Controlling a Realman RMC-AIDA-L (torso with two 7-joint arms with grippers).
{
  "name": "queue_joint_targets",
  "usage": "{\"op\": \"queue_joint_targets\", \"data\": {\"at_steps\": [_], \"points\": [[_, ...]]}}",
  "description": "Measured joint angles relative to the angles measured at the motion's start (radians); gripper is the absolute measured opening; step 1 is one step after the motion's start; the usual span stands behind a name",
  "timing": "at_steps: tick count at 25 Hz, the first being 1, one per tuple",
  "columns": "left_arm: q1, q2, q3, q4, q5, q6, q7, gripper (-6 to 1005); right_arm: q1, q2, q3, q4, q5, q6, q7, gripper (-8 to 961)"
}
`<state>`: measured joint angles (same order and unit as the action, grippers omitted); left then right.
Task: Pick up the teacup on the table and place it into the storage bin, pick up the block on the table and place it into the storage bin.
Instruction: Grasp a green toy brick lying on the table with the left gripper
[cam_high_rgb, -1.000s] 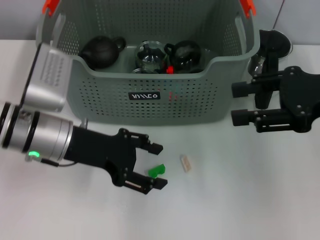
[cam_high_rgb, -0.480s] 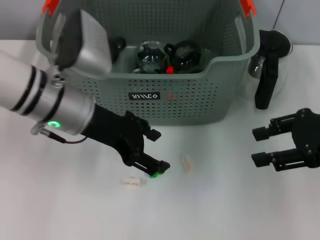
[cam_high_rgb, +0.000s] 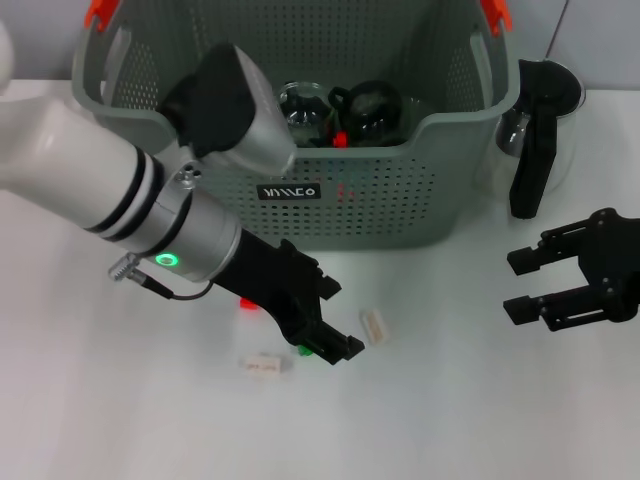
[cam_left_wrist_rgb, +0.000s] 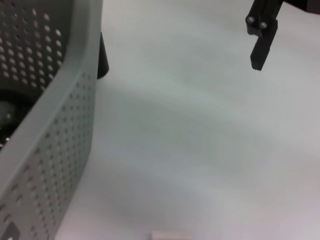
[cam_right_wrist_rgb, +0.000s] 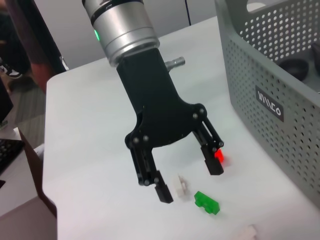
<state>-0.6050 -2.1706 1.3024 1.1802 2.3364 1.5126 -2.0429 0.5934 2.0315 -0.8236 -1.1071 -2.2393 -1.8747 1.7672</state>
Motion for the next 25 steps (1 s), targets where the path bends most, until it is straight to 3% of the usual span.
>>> {"op": "queue_joint_targets", "data": {"at_steps": [6, 12, 25], "points": [[-0.03, 0.0, 0.102, 0.001, 0.098, -0.064, -0.13, 810, 0.033, 0.002, -0.004, 0.053, -0.028, 0.019, -0.022, 665], [-0.045, 0.0, 0.149, -0.009, 0.152, -0.1, -0.218, 810, 0.049, 0.013, -0.022, 0.075, -0.066, 0.022, -0.023, 665], [-0.063, -0.003, 0.248, -0.084, 0.167, -0.161, -0.256, 792, 0.05, 0.016, -0.054, 0.079, -0.073, 0.034, -0.024, 666]]}}
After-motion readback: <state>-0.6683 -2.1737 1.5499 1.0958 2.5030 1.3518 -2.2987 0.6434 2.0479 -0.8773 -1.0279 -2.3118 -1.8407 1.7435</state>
